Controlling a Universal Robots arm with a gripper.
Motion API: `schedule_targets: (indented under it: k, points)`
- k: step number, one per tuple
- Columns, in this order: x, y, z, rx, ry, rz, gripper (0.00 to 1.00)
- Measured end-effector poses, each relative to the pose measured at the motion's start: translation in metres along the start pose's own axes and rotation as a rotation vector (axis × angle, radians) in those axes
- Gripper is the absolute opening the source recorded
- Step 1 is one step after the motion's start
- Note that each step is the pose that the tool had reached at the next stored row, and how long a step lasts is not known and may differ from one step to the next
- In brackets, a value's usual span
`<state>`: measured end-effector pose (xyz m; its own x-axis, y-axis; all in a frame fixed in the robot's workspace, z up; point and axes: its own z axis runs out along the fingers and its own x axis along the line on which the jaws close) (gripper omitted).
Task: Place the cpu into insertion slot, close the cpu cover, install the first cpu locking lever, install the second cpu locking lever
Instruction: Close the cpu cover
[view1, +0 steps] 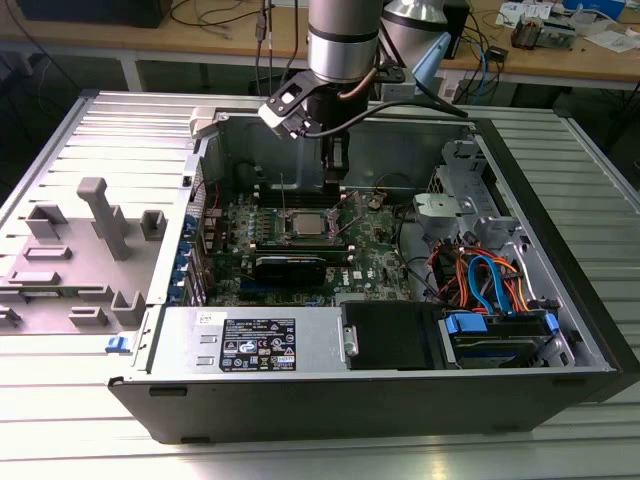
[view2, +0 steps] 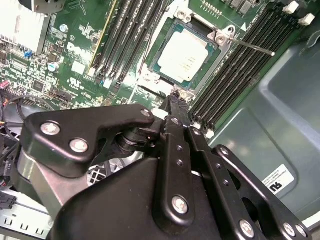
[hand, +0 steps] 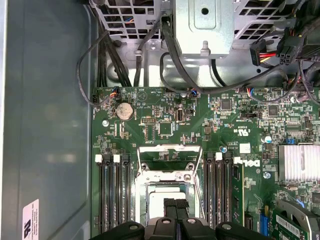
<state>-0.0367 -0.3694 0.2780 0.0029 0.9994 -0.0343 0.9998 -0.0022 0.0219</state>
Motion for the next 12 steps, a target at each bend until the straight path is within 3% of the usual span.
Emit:
schedule_targets:
  k: [12]
  points:
    - [0.0002, 0.0048, 0.0001, 0.0000, 0.0000, 0.000, 0.11]
